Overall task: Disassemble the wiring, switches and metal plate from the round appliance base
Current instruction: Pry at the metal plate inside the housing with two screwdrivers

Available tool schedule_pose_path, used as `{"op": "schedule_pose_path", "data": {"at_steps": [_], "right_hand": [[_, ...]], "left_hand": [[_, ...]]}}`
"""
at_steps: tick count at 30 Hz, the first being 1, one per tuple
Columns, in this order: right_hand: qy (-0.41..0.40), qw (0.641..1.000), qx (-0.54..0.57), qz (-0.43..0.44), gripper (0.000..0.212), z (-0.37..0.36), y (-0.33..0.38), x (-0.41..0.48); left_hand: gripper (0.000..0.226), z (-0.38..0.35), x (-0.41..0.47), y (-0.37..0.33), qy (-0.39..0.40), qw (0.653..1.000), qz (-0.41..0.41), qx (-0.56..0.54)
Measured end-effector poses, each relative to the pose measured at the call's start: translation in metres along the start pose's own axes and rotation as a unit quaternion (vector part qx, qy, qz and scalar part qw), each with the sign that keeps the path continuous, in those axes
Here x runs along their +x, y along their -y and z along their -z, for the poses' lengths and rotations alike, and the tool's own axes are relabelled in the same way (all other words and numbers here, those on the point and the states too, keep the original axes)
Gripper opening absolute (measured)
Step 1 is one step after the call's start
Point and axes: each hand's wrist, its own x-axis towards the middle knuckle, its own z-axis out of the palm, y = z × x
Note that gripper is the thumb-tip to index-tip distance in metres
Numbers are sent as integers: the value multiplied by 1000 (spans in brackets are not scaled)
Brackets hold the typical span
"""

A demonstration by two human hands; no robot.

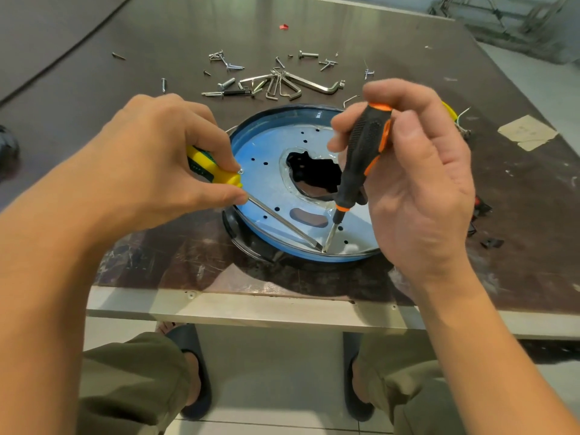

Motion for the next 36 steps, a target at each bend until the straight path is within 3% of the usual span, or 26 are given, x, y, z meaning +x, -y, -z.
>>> {"op": "schedule_pose_path", "data": {"at_steps": [3, 10, 15, 20, 22, 25, 31, 36], "right_hand": [[-20, 998, -50, 21, 30, -4, 1, 3], [-3, 1000, -7, -6, 23, -1, 0, 0], [-10, 998, -50, 27, 18, -2, 0, 1], [-15, 1000, 1, 0, 24, 2, 1, 0], [-6, 999, -28, 14, 20, 0, 1, 1], [-13, 997, -63, 33, 31, -1, -1, 2], [-9, 1000, 16, -16, 30, 5, 0, 0], [-12, 998, -53, 13, 24, -1, -2, 3]], "left_hand": [[26, 0, 0, 0, 0, 1000, -3, 7], [27, 2, 1, -2, 15, 1000, -17, 10], [24, 0, 0, -3, 9, 1000, -10, 13], [25, 0, 0, -3, 9, 1000, -13, 8], [27, 0, 1, -2, 9, 1000, -14, 9], [29, -1, 1, 0, 10, 1000, -13, 13], [28, -1, 1, -1, 10, 999, -11, 28], [30, -2, 2, -2, 9, 999, -2, 32]]}}
